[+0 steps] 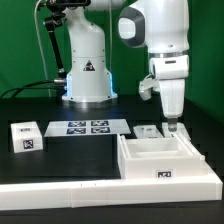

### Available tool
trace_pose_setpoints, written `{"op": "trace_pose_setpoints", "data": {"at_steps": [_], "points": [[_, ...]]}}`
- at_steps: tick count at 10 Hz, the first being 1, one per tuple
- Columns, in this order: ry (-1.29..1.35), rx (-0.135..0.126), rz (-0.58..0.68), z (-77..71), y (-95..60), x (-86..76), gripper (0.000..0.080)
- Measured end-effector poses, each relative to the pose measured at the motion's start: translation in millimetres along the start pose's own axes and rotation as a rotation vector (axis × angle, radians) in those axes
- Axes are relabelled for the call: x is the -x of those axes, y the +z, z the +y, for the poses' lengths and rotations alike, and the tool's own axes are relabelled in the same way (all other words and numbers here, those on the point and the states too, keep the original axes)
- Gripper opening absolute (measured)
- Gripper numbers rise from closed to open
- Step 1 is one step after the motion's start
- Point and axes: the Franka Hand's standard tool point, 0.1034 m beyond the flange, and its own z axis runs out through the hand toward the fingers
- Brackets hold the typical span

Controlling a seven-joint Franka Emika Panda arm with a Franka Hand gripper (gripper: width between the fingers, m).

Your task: Assemble cabinet

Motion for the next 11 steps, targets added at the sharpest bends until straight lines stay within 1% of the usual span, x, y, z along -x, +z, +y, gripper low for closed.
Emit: {"op": "trace_pose_setpoints", "data": {"at_steps": [2, 4, 6, 7, 8, 9, 10, 11], "points": [[-0.003, -0.004, 0.010, -4.4, 7.3, -4.7, 0.0797], [-0.002, -0.005, 0.010, -4.2, 8.2, -4.8, 0.0785], [-0.002, -0.006, 0.010, -4.4, 8.5, -4.8, 0.0430], [-0.001, -0.009, 0.009, -5.1, 9.7, -4.5, 0.0294], [0.000, -0.013, 0.009, -6.2, 12.1, -4.1, 0.0294], [0.000, -0.018, 0.009, -7.6, 14.6, -3.8, 0.0101], [0.000, -0.013, 0.013, -6.1, 13.8, -4.8, 0.0101], [0.001, -0.013, 0.013, -6.1, 13.8, -4.8, 0.0068]]}}
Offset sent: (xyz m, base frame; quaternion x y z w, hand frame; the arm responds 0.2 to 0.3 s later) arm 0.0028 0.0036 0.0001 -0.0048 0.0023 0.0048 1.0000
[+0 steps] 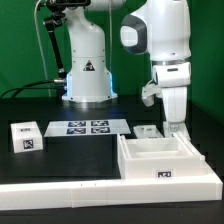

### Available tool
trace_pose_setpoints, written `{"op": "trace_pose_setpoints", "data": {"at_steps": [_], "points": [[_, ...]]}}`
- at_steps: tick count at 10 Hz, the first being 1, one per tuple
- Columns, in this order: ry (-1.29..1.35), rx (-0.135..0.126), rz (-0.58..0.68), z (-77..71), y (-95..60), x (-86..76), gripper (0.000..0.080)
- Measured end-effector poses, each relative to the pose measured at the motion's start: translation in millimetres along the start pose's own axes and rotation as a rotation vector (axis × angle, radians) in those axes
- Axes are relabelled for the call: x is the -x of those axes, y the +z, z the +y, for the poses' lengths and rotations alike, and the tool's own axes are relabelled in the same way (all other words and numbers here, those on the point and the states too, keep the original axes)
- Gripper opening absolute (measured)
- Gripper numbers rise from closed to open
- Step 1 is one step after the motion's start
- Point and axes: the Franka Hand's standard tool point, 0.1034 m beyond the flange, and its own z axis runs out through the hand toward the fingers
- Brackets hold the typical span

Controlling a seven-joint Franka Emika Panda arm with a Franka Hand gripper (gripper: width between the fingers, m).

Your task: Assemble cabinet

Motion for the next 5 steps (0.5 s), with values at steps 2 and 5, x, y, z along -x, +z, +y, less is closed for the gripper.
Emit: {"op": "trace_pose_setpoints", "data": {"at_steps": [2, 5], "points": [[0.000, 0.000, 0.000, 0.0, 0.0, 0.0, 0.0068], [-0.040, 0.001, -0.021, 6.4, -11.8, 8.1, 0.0068]]}}
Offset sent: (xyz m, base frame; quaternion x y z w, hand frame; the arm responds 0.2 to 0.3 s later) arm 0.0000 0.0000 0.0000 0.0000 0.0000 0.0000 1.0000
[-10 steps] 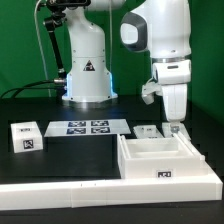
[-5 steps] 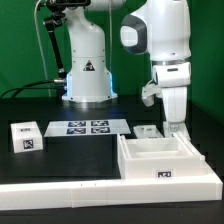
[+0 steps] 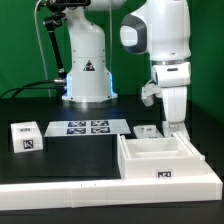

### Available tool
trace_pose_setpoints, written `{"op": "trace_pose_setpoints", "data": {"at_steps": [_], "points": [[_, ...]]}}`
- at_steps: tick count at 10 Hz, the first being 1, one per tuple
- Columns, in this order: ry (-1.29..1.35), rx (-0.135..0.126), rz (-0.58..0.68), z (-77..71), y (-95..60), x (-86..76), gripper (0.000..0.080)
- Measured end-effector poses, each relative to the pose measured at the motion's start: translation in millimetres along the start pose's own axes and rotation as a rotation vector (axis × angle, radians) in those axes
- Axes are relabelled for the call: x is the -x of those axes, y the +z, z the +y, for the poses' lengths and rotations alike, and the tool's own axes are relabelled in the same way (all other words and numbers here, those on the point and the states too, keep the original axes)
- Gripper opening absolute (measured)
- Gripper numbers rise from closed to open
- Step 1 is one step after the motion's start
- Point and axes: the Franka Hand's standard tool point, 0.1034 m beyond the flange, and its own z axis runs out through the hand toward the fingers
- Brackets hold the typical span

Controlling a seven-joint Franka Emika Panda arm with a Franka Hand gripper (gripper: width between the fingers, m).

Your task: Assemble cabinet

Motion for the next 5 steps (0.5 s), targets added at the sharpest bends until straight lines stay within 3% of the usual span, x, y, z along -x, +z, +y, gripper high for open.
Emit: {"op": "trace_pose_setpoints", "data": {"at_steps": [3, 5], "points": [[-0.046, 0.013, -0.032, 19.2, -27.3, 21.0, 0.0068], [-0.055, 0.008, -0.041, 30.9, -31.7, 40.6, 0.0068]]}}
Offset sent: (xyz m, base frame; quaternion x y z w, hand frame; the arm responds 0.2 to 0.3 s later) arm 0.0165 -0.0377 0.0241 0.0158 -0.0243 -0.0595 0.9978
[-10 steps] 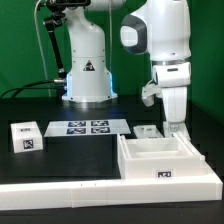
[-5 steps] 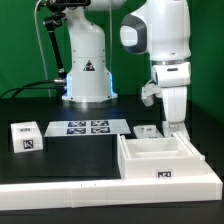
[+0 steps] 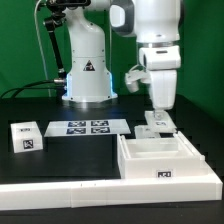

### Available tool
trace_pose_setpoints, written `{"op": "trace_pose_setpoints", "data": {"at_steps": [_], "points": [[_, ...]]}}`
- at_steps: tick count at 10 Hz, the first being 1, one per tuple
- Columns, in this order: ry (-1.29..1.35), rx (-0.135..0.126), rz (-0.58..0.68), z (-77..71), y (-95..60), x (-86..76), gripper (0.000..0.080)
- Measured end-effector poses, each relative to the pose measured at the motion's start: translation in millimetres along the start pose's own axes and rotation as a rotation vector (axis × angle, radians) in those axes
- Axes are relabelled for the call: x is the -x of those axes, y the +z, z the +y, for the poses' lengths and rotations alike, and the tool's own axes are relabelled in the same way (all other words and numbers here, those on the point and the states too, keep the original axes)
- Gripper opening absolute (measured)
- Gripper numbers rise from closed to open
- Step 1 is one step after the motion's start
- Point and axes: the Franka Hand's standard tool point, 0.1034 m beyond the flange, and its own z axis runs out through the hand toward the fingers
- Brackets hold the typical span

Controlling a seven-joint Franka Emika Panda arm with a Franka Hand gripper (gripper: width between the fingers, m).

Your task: Assemble cabinet

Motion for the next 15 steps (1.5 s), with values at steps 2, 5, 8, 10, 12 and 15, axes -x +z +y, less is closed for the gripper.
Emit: {"op": "trace_pose_setpoints", "data": {"at_steps": [2, 5, 8, 10, 12, 15], "points": [[0.019, -0.001, 0.001, 2.6, 0.7, 4.6, 0.0068], [0.011, -0.004, -0.002, 20.2, -4.4, 4.1, 0.0068], [0.012, 0.005, 0.003, 52.8, -13.1, -4.4, 0.0069], [0.015, 0.000, 0.001, 50.0, -11.2, -2.3, 0.0069], [0.011, 0.006, -0.001, 53.2, -16.0, -0.2, 0.0069], [0.015, 0.009, 0.004, 62.3, -16.7, -2.7, 0.0069]]}}
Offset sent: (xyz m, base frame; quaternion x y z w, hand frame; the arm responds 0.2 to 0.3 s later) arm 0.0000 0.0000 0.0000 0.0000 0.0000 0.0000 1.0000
